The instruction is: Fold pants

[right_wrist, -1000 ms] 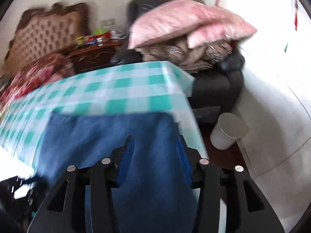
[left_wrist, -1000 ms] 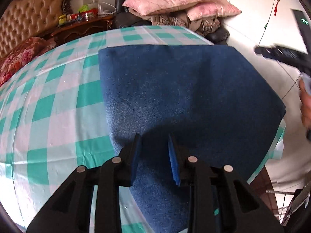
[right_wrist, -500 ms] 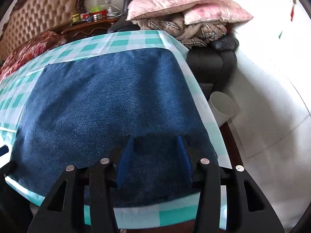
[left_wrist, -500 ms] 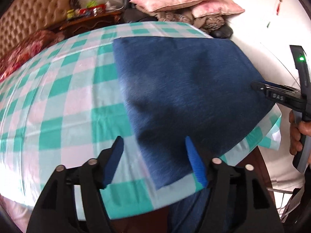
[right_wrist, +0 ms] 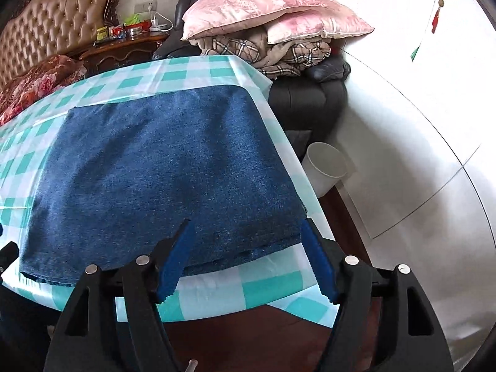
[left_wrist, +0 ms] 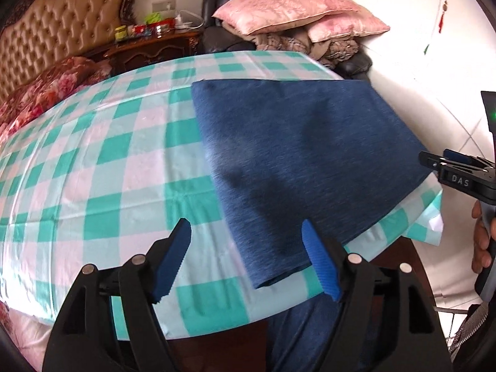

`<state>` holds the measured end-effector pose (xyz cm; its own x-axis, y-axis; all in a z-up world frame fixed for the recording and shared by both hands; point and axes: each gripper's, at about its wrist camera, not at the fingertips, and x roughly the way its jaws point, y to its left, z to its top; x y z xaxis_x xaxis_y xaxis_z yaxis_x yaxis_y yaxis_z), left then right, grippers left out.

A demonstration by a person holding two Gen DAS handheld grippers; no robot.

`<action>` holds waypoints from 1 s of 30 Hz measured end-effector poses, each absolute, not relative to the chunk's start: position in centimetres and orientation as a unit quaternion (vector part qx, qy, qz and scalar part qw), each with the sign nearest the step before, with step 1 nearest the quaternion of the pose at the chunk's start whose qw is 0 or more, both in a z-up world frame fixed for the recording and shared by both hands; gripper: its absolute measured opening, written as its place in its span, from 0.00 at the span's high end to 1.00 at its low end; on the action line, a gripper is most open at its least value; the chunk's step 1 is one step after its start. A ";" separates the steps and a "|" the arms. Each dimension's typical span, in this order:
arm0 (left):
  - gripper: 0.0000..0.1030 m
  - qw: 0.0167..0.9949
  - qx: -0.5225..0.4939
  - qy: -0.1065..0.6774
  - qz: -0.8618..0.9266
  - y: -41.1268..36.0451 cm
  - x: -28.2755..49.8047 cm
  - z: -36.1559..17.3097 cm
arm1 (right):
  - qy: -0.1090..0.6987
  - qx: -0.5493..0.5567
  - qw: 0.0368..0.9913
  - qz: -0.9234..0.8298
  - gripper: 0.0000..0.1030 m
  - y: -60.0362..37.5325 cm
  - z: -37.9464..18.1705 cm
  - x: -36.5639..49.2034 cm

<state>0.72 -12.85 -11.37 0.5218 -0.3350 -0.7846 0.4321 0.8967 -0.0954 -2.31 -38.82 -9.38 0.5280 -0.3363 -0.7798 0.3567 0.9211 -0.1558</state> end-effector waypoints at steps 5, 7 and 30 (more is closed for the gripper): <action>0.28 0.869 0.064 0.431 -0.233 -14.9 1.7 -11.4 | 0.446 0.013 0.873 -0.195 0.35 -38.7 -9.5 -1.7; 0.28 0.868 0.063 0.430 -0.239 -15.6 2.1 -11.3 | 0.448 0.011 0.872 -0.195 0.35 -38.8 -9.7 -1.4; 0.02 0.872 0.061 0.408 -0.262 -18.3 1.6 -7.9 | 0.440 0.032 0.871 -0.215 0.29 -39.0 -7.7 -3.9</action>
